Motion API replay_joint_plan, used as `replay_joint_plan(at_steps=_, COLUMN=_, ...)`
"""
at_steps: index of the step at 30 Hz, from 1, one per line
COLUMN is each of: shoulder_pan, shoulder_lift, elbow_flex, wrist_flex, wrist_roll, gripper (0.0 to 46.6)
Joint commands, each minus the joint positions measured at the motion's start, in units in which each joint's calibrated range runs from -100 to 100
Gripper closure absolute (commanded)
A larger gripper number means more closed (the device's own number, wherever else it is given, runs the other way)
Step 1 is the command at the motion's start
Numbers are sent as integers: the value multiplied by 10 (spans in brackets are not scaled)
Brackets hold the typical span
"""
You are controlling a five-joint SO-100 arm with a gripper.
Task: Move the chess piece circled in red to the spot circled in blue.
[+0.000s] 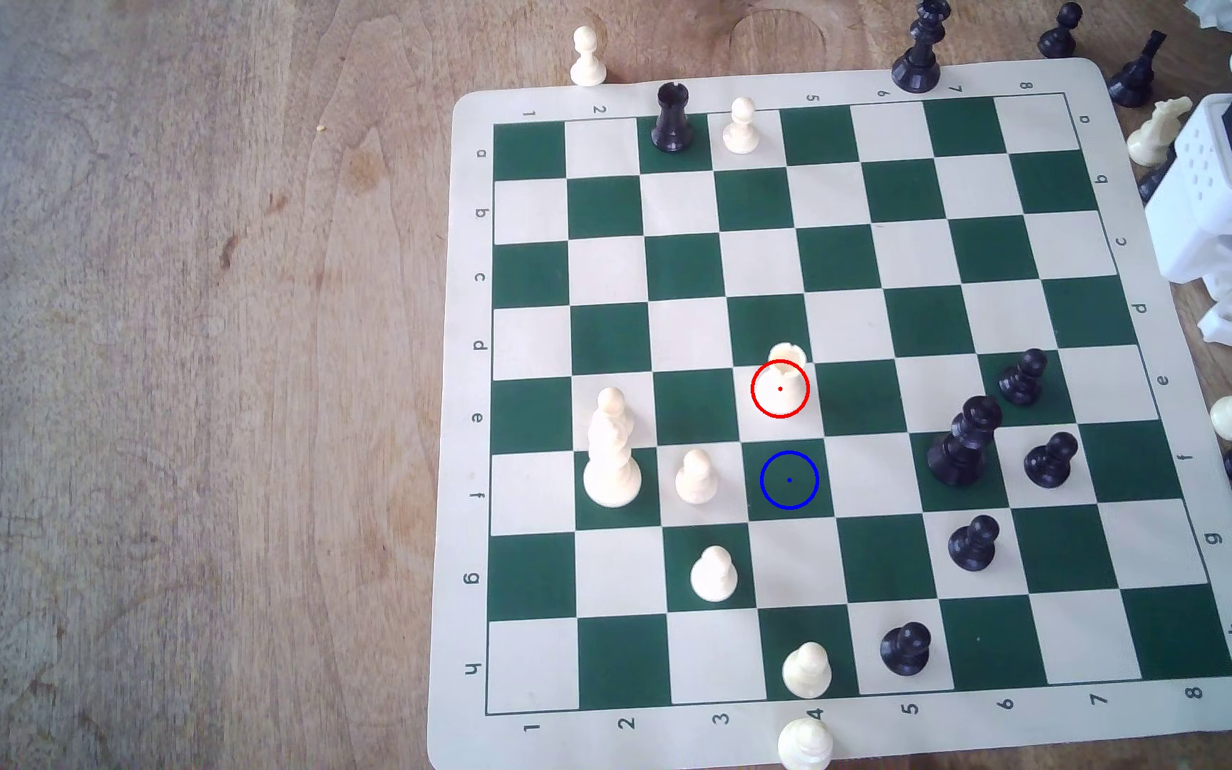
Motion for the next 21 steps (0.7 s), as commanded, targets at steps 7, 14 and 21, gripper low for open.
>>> replay_joint_plan(at_steps=7, shoulder_pan=3, shoulder_lift=0, elbow_flex=8, wrist_flex=-12, wrist_roll=1, gripper=464)
replay_joint_plan(at_steps=14, shoulder_pan=-20, shoulder_lift=-1, elbow_flex=8, wrist_flex=95, wrist_roll=-42, gripper=464)
replay_joint_plan(at_steps=21, shoulder_pan=-35, shoulder_lift=-1, elbow_flex=8, wrist_flex=471, wrist_roll=52, gripper=463)
